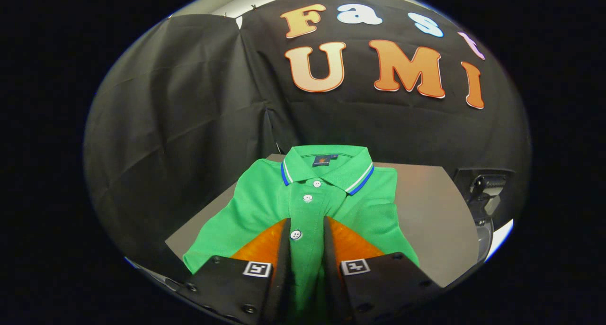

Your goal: Put the clothes into the washing machine and then close the washing machine lid.

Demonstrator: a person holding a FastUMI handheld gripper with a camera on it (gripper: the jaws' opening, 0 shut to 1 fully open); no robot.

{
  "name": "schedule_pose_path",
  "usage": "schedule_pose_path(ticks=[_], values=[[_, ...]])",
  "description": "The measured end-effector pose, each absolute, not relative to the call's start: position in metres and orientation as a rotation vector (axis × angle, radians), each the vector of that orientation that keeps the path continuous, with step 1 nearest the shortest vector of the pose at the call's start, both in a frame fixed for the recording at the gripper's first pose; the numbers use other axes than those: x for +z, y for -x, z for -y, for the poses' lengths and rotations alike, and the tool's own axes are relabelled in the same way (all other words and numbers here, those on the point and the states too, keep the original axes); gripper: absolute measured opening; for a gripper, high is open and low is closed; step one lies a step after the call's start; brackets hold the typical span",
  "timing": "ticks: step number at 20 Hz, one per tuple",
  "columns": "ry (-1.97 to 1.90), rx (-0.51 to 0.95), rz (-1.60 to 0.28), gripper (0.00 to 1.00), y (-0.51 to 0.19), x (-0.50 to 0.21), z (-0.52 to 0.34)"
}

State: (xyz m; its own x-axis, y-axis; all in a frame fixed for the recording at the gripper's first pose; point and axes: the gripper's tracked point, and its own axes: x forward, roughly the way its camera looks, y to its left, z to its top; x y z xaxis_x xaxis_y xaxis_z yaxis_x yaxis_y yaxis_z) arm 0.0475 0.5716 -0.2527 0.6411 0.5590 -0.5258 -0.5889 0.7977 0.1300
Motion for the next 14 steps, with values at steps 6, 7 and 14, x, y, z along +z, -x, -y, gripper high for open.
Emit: schedule_pose_path(ticks=[6, 7, 14], values=[[-0.098, 0.666, -0.51, 0.2, -0.046, -0.229, -0.57], [-0.138, 0.673, -0.478, 0.2, -0.048, -0.216, -0.569], [-0.17, 0.678, -0.273, 0.19, -0.044, -0.136, -0.526]])
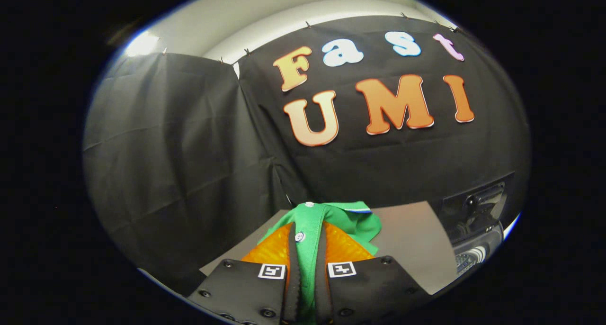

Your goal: Put the clothes into the washing machine and then close the washing machine lid.

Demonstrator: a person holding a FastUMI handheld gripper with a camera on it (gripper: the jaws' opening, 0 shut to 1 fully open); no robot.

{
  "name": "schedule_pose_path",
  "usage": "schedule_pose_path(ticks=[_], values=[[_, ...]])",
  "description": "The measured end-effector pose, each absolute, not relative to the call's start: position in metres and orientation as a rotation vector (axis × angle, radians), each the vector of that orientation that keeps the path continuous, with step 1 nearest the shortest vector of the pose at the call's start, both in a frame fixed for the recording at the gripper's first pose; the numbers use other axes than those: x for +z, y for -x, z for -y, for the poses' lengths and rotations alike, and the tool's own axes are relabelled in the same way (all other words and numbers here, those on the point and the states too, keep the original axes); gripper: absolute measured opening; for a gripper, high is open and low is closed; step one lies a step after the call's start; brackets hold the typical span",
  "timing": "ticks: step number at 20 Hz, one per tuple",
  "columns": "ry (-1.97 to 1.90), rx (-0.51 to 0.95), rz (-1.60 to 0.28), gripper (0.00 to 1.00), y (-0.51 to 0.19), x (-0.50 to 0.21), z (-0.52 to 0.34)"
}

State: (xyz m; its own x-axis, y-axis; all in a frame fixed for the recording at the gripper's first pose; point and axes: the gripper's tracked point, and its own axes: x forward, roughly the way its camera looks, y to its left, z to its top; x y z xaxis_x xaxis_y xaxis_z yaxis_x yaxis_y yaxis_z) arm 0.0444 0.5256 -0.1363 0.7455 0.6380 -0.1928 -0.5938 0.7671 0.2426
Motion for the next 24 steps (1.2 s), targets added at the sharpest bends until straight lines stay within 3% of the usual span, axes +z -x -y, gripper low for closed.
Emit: schedule_pose_path(ticks=[13, 24], values=[[-0.198, 0.597, -0.129, 0.19, -0.099, -0.054, -0.343], [-0.179, 0.475, -0.193, 0.19, -0.152, -0.091, -0.176]])
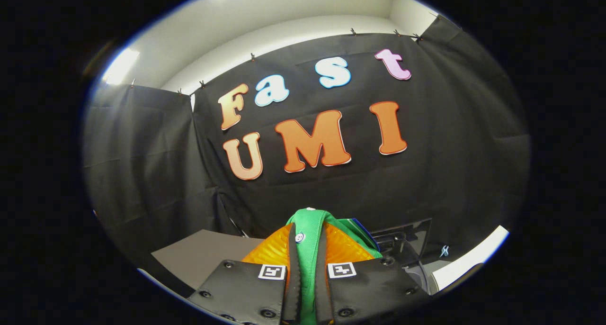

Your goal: Put the clothes into the washing machine and then close the washing machine lid.

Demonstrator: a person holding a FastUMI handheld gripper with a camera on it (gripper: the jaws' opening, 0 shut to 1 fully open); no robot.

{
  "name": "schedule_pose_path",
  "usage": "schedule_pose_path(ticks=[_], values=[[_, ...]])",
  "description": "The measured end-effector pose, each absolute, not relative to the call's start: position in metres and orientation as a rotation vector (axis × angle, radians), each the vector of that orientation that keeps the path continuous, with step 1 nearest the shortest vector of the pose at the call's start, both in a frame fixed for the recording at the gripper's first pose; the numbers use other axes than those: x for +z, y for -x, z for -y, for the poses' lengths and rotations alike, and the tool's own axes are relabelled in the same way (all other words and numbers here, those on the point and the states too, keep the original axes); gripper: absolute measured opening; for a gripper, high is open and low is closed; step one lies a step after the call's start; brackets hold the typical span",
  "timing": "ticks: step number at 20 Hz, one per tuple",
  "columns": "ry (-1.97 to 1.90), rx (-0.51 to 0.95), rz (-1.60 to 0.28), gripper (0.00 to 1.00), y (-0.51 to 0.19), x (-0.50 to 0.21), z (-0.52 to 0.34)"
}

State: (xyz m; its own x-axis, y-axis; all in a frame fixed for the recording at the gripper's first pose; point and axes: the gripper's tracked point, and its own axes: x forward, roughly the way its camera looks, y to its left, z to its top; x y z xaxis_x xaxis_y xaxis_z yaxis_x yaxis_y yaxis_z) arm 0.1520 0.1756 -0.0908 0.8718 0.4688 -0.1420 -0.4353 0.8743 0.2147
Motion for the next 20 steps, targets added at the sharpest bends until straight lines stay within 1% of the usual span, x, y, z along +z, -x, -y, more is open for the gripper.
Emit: schedule_pose_path(ticks=[4, 8, 17, 20], values=[[-0.161, 0.458, -0.26, 0.19, -0.168, -0.128, -0.139], [-0.157, 0.46, -0.374, 0.19, -0.182, -0.187, -0.119], [-0.128, 0.448, -0.578, 0.19, -0.216, -0.317, -0.133], [-0.091, 0.427, -0.656, 0.2, -0.217, -0.364, -0.134]])
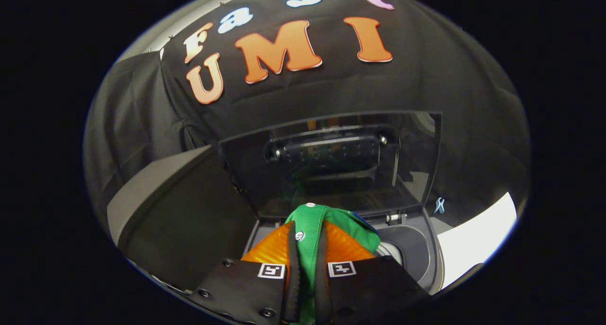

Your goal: Put the clothes into the washing machine and then close the washing machine lid.

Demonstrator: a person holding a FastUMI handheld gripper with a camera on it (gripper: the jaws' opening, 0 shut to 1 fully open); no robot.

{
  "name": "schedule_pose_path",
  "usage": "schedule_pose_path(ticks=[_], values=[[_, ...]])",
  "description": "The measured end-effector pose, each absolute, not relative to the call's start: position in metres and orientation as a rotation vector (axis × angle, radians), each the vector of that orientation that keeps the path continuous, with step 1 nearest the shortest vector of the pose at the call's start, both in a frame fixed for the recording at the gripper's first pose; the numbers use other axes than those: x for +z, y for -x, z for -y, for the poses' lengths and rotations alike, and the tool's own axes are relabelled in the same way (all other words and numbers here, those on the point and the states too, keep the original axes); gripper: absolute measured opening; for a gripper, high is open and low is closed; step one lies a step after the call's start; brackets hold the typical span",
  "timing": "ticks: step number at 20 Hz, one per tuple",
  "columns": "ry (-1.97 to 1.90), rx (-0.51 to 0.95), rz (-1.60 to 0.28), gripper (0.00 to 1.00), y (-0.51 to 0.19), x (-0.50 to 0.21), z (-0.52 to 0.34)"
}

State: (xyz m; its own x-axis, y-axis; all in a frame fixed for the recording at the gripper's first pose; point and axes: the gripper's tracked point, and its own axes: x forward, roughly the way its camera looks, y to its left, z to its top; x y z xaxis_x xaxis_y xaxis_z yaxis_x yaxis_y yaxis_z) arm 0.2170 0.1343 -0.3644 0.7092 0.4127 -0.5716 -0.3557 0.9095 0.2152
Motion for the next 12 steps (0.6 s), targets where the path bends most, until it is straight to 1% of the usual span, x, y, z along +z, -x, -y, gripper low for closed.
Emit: schedule_pose_path(ticks=[4, 8, 12], values=[[-0.034, 0.403, -0.774, 0.19, -0.215, -0.418, -0.13], [-0.097, 0.352, -0.907, 0.2, -0.203, -0.46, -0.125], [-0.113, 0.297, -0.985, 0.2, -0.215, -0.502, -0.125]])
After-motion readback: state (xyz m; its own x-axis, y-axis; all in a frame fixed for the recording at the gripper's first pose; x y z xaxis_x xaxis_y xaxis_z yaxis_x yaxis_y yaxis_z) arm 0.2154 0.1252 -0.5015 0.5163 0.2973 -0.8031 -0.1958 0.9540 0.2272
